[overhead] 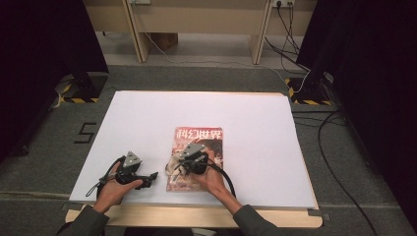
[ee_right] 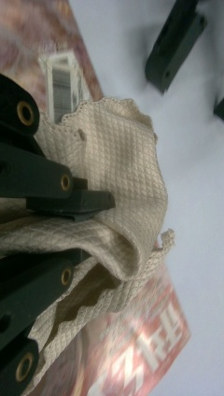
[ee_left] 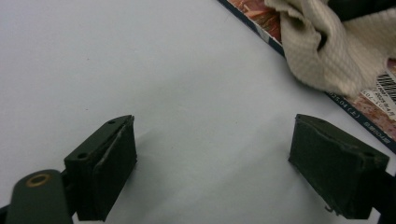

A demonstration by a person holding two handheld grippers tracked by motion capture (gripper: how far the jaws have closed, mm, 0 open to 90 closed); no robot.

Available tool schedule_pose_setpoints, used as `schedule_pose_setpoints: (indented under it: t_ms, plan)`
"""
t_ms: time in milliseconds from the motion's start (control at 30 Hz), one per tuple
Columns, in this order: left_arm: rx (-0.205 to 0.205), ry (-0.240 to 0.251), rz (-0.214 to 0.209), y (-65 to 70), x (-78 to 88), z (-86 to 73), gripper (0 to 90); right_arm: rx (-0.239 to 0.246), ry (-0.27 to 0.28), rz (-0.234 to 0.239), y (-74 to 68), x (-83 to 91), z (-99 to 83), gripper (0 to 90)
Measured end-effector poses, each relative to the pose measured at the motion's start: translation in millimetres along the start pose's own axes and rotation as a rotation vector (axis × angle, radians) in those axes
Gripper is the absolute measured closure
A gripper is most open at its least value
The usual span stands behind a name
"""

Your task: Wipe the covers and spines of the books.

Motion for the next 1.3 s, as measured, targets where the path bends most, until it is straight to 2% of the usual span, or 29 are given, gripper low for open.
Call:
schedule_pose_setpoints:
  t_ms: [133,167,233,367,533,733,933,1000,1067,1167,1300]
  plan:
    - [-0.001,0.002,0.001,0.1,0.0,-0.1,13.6,0.024,0.001,0.015,-8.5,1.4,1.7,82.3]
    - [-0.001,0.002,0.001,0.1,0.0,-0.1,13.7,0.015,0.000,0.017,-8.7,1.8,1.1,82.2]
    - [0.000,0.000,0.000,0.0,0.0,0.0,13.6,0.011,0.004,0.022,-6.6,2.0,0.1,82.2]
    - [-0.001,0.002,0.000,0.0,0.0,-0.1,13.7,0.001,-0.011,-0.002,2.7,5.5,-4.9,82.2]
    - [-0.001,0.002,0.001,0.1,0.0,-0.1,13.7,-0.027,-0.027,-0.065,28.7,14.3,-18.6,82.2]
    - [0.000,0.002,0.001,0.1,-0.1,-0.1,13.6,-0.090,-0.050,-0.154,65.9,30.4,-41.6,82.2]
    - [0.000,0.001,0.001,0.0,-0.1,0.0,13.6,-0.142,-0.057,-0.206,87.7,39.2,-55.5,82.2]
    - [0.001,0.002,-0.002,-0.1,-0.3,0.1,13.5,-0.146,-0.059,-0.208,87.9,39.7,-56.2,82.2]
    - [0.000,0.001,0.000,0.0,-0.1,0.1,13.5,-0.126,-0.066,-0.222,85.9,39.6,-54.9,82.3]
    - [0.000,0.002,-0.001,-0.1,-0.3,0.3,13.6,-0.133,-0.058,-0.193,79.1,38.3,-52.1,82.3]
    - [0.001,-0.007,-0.006,-0.9,0.3,1.2,13.9,-0.098,-0.050,-0.142,59.3,34.4,-43.3,82.2]
Point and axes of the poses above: each handheld gripper's, and its own axes: x roughly backward along the jaws, z roughly out of its top, y roughly to its right, the point moved 3 cm from there along -x, roughly forward along the jaws, and after that the axes turned 10 degrees about -z, right-handed, at the moved point
